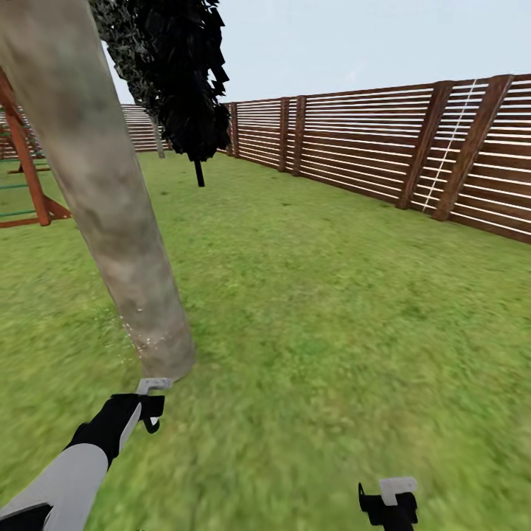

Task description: In the garden, pick up the pesticide atomizer on the floor and spray pesticide onto both trees until each tree trunk is fully covered.

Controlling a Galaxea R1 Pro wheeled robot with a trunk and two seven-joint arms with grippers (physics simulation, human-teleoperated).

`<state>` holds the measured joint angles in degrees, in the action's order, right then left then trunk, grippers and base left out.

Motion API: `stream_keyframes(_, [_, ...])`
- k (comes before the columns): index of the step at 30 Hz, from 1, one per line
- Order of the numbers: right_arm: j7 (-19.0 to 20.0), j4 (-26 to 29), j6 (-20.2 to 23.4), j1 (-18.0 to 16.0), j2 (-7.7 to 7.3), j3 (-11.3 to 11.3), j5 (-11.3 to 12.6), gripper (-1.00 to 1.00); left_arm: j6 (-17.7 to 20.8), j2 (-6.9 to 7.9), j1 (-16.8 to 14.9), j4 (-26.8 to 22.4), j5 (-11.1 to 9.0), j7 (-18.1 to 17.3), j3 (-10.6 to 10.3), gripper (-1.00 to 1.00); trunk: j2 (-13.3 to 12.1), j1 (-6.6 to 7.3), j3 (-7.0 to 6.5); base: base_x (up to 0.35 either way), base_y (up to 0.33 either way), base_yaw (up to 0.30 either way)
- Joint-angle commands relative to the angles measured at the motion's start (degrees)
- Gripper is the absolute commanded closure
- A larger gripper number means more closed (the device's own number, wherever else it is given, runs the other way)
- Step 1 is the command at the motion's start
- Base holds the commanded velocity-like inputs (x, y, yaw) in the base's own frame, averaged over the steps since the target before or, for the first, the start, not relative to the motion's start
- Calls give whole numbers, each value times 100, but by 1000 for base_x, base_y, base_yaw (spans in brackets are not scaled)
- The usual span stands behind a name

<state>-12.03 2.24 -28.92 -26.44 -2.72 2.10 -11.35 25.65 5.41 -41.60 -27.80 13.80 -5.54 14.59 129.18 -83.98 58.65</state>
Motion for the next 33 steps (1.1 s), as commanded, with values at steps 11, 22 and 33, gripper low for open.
stream_keyframes(11, [-32,-4,-8,-2,0,23,-60,-100,14,3,-4,-6,27,339,44,100,2,0,5,97,-275,276])
stream_keyframes(22, [-28,-5,-8,-2,0,21,-61,-100,12,3,-5,-6,27,347,43,100,2,0,5,97,-275,277])
stream_keyframes(33, [-29,-8,-8,-2,0,19,-60,-100,13,2,-4,-6,27,348,44,100,2,0,5,112,-273,196])
